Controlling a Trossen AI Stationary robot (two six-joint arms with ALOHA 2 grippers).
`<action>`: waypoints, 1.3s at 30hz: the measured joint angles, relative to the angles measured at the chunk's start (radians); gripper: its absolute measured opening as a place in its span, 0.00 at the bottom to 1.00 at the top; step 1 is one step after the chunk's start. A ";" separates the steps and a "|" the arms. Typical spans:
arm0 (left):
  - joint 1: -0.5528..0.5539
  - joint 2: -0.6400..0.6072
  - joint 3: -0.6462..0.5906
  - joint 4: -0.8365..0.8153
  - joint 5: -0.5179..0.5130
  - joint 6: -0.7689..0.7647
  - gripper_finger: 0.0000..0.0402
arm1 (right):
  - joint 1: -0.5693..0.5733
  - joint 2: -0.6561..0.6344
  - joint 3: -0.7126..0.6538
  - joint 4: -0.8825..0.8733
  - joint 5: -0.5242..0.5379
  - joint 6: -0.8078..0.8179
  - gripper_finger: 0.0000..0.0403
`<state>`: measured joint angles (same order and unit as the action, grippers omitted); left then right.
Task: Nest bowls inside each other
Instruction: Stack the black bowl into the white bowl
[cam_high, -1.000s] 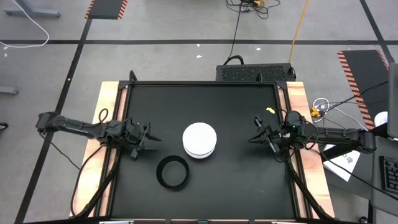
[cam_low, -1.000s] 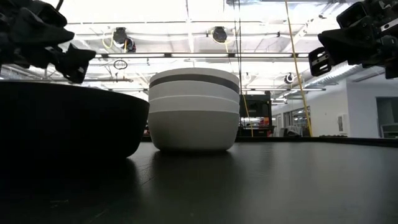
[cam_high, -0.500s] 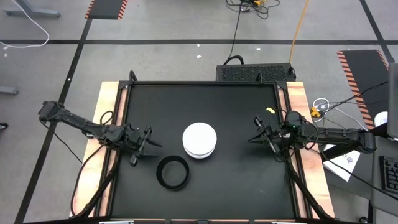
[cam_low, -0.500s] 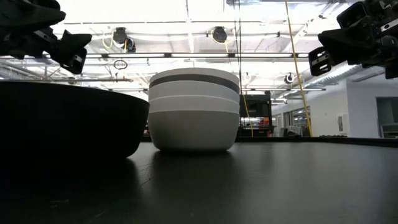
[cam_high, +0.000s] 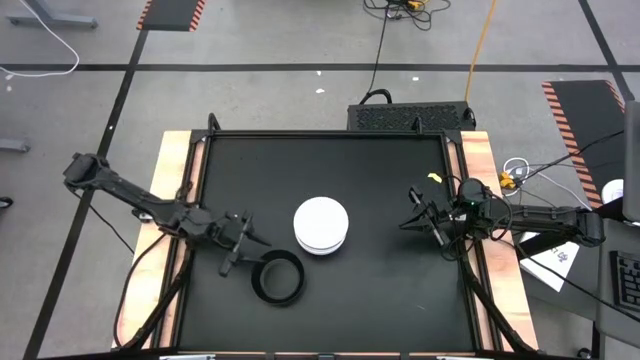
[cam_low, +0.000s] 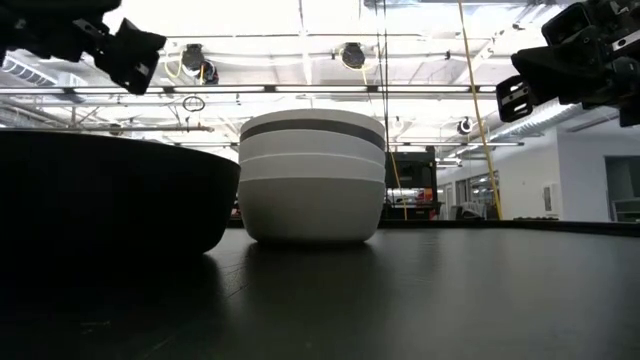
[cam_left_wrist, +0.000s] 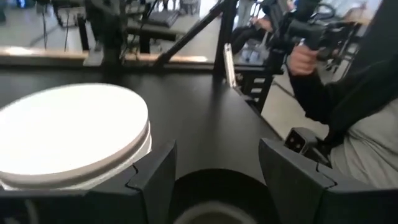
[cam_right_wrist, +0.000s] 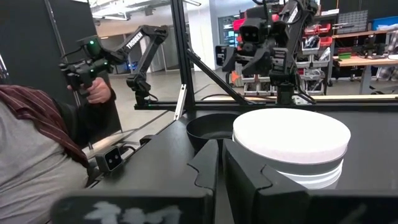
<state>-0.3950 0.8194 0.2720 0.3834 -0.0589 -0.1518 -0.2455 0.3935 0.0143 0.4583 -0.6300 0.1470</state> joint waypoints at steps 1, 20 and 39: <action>0.000 0.015 0.011 -0.014 -0.003 -0.018 0.57 | 0.000 0.000 0.000 0.000 0.000 0.000 0.04; 0.004 0.170 0.155 -0.389 -0.172 -0.336 0.57 | 0.050 0.000 0.000 0.000 0.000 -0.012 0.04; 0.004 0.351 0.160 -0.415 -0.147 -0.499 0.57 | 0.060 0.000 0.000 0.000 0.000 -0.035 0.04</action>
<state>-0.3912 1.1700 0.4320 -0.0316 -0.2056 -0.6507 -0.1860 0.3936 0.0143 0.4583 -0.6296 0.1116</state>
